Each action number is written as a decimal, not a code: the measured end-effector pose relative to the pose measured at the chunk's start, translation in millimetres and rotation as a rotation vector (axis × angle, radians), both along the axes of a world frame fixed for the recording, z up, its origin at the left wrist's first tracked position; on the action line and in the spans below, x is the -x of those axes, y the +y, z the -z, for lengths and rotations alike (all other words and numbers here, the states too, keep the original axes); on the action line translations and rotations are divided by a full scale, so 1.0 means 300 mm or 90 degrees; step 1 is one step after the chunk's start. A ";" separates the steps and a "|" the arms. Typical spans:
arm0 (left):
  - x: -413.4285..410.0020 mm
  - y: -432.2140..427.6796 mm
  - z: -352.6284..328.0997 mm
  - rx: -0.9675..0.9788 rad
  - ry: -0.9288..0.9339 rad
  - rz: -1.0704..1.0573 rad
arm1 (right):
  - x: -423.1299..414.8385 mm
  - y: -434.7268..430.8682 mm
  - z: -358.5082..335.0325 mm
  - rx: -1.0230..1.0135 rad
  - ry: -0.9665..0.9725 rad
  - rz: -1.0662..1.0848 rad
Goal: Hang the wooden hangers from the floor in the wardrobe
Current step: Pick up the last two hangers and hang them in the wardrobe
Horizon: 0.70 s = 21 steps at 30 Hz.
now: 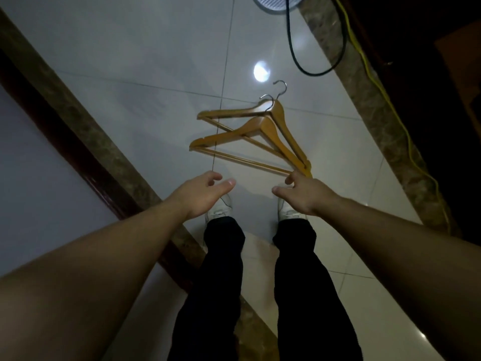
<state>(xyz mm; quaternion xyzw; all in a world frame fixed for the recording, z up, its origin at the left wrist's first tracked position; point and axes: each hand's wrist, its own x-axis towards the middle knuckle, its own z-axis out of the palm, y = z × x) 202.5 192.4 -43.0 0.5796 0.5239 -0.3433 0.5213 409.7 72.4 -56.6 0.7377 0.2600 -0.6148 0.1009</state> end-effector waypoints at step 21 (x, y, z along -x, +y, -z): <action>-0.219 0.066 0.749 -0.137 -0.028 0.080 | -0.046 -0.037 0.718 -0.055 -0.127 0.148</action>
